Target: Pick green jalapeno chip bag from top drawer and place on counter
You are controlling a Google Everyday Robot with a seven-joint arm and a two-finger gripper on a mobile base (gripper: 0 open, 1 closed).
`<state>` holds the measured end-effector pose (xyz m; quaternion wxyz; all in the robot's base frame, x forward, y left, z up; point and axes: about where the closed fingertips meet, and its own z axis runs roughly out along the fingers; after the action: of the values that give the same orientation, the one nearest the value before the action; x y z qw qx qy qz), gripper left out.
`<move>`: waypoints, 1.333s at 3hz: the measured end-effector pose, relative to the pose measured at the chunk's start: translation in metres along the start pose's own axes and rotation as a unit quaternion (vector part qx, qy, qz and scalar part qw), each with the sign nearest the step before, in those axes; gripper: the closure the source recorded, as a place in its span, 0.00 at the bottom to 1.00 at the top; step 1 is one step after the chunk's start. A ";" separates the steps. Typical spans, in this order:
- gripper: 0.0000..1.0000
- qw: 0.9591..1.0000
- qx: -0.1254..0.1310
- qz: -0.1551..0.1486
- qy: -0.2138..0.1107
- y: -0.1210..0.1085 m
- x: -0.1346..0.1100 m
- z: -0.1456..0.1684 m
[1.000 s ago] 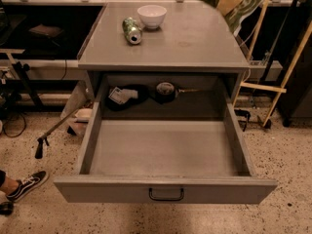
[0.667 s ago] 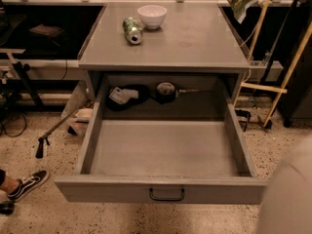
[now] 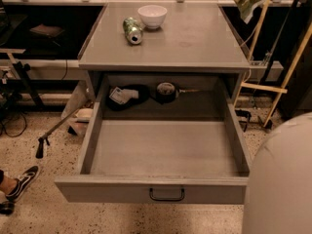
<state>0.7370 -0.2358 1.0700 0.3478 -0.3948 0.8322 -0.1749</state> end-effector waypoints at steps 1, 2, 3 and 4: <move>1.00 1.000 -0.018 0.022 -0.013 0.001 0.003 0.025; 1.00 0.995 -0.075 0.044 -0.044 0.021 -0.006 0.079; 1.00 0.990 -0.123 0.058 -0.048 0.053 -0.020 0.145; 1.00 0.984 -0.167 0.059 -0.014 0.100 -0.011 0.221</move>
Offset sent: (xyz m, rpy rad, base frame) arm 0.1807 0.0298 -0.1101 0.3785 0.1403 0.1529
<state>0.8464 -0.1678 0.8644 0.2984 -0.3999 0.8666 -0.0066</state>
